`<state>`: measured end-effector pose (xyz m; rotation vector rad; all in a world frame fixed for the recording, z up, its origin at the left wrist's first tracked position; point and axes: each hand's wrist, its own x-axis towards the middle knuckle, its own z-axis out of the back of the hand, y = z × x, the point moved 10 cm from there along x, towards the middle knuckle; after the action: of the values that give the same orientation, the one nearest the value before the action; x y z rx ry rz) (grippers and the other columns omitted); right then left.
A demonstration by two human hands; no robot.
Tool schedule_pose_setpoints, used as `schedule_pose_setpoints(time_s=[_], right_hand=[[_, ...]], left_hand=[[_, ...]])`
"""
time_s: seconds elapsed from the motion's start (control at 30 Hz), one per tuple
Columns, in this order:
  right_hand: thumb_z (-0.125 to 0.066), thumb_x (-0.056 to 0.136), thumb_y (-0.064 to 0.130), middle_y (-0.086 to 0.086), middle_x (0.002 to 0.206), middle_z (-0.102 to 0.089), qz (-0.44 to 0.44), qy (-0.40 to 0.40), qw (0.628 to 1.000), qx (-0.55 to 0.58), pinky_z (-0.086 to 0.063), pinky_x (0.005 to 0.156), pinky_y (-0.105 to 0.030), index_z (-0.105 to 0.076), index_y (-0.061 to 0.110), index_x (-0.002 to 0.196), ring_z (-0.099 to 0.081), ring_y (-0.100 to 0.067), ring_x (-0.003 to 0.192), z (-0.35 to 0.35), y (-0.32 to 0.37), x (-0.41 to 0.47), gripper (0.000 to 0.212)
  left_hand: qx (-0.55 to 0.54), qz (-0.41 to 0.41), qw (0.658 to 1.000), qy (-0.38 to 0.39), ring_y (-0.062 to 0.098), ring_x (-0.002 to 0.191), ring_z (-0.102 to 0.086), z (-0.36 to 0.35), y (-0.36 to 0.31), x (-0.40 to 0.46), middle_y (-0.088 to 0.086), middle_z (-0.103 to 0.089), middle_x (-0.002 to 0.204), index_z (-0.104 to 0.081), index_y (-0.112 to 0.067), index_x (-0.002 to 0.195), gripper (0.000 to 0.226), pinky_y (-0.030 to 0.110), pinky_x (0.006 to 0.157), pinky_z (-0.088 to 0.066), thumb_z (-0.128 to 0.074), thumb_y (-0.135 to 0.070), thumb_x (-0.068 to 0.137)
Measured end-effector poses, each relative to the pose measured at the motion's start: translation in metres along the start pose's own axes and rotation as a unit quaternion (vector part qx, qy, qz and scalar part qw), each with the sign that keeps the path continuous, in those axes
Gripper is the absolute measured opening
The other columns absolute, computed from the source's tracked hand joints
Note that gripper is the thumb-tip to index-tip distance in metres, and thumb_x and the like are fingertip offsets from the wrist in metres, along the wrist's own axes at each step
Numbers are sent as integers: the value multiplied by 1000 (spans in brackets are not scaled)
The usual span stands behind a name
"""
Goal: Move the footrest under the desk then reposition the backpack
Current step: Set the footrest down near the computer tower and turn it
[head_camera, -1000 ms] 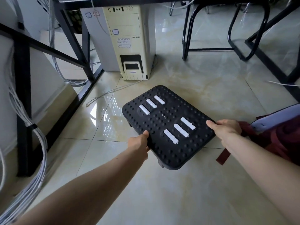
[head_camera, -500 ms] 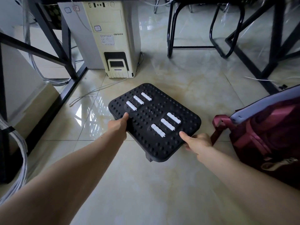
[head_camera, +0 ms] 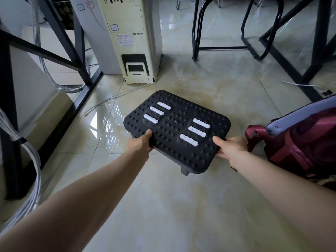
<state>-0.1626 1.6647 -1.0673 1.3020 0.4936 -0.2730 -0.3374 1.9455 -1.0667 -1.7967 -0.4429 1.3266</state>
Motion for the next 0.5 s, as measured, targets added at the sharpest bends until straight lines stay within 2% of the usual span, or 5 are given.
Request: schedule_pose_setpoints(time_s=[0.07, 0.17, 0.23, 0.37, 0.5], right_hand=[[-78, 77, 13, -23, 94, -72, 6, -19, 1000, -14, -59, 69, -45, -63, -1, 70, -71, -37, 80, 6, 3, 10, 22], [-81, 73, 26, -23, 86, -74, 34, -67, 994, -75, -59, 75, -55, -64, -2, 63, -73, -38, 78, 17, 12, 21, 35], [-78, 75, 30, -19, 79, -72, 48, -87, 990, -101, -60, 76, -53, -67, -7, 71, -68, -31, 70, 22, 20, 22, 39], [-76, 75, 34, -21, 80, -73, 65, -94, 986, -124, -59, 75, -50, -68, -9, 80, -67, -31, 70, 23, 29, 22, 44], [-76, 76, 36, -18, 85, -74, 70, -81, 984, -146, -57, 80, -44, -69, -3, 77, -68, -30, 77, 20, 29, 18, 40]], left_hand=[[-7, 9, 1000, 7, 22, 66, -66, 0, 7, -8, 16, -69, 110, -54, 2, 126, 46, 24, 58, -54, -71, -14, 86], [-16, 30, 999, 16, 21, 61, -66, -2, 21, -18, 10, -68, 89, -55, 0, 124, 43, 26, 62, -57, -72, -14, 86], [-6, 39, 999, 22, 21, 59, -66, -3, 28, -21, 9, -67, 81, -56, -1, 120, 42, 29, 70, -59, -73, -17, 85], [11, 31, 999, 25, 22, 68, -67, -3, 31, -18, 12, -68, 93, -55, -3, 125, 49, 33, 78, -57, -75, -20, 84], [59, 37, 997, 39, 21, 74, -67, -1, 30, -9, 11, -69, 96, -57, -5, 123, 58, 32, 72, -58, -78, -36, 78]])
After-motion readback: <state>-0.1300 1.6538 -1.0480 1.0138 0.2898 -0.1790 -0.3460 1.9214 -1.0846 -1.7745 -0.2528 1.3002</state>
